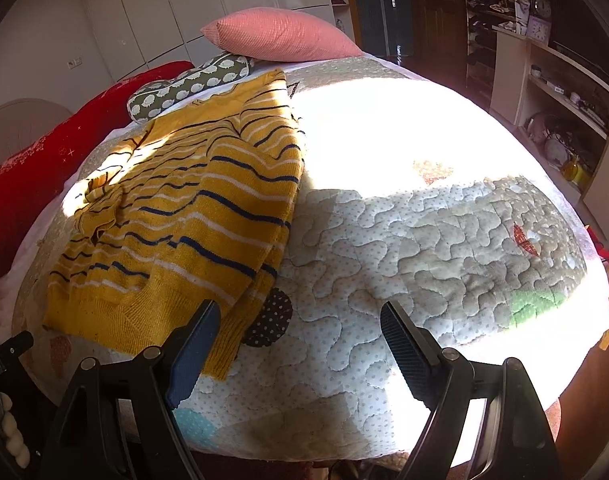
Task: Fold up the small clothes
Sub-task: 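Move both grippers over the yellow striped sweater toward its hem, then close both grippers on the ribbed hem of the sweater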
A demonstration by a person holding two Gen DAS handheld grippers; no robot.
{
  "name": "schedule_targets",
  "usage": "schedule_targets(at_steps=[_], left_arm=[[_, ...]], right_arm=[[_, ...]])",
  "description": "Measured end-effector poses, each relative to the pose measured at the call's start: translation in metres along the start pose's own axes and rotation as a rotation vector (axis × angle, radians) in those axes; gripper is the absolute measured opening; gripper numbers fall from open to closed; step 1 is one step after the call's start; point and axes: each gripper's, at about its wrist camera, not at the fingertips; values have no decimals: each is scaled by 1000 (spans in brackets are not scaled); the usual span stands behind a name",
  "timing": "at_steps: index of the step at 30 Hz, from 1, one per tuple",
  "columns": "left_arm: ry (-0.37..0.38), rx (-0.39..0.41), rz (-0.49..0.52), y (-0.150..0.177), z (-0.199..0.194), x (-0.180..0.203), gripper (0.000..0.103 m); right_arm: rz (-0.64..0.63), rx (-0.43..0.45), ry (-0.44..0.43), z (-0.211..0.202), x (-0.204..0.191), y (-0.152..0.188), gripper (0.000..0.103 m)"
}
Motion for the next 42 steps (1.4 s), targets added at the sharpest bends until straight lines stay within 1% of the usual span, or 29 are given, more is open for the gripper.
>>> schedule_targets(at_steps=[5, 11, 16, 19, 24, 29, 33, 35, 37, 42], left_arm=[[-33, 6, 28, -3, -4, 14, 103], [-70, 11, 73, -4, -9, 26, 103], [-79, 11, 85, -5, -11, 27, 103], [-74, -3, 84, -3, -7, 26, 103], [-58, -25, 30, -5, -1, 13, 103], [-58, -13, -16, -8, -3, -2, 103], [-18, -6, -101, -23, 7, -33, 103], [-1, -10, -101, -30, 18, -44, 103], [26, -33, -79, -36, 32, -47, 103], [232, -78, -55, -48, 64, -37, 103]], right_arm=[[-89, 31, -24, -10, -23, 14, 86], [-164, 53, -24, -12, -38, 25, 86], [-168, 43, -29, -4, -44, 26, 86], [-169, 27, -30, 2, -43, 28, 86], [-129, 39, -29, 1, -34, 23, 86], [-105, 46, -34, -5, -24, 24, 86], [-59, 60, -32, -7, -9, 15, 86], [-31, 41, -43, -3, 0, 8, 86], [-7, 14, -64, 4, 7, 3, 86], [5, -34, -137, 23, 8, -12, 86]])
Point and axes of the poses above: each gripper's, at about its wrist camera, not at the fingertips, and z roughly the way its jaws point, x to its right, y to its underside, and after that the axes turned 10 degrees about z, right-handed
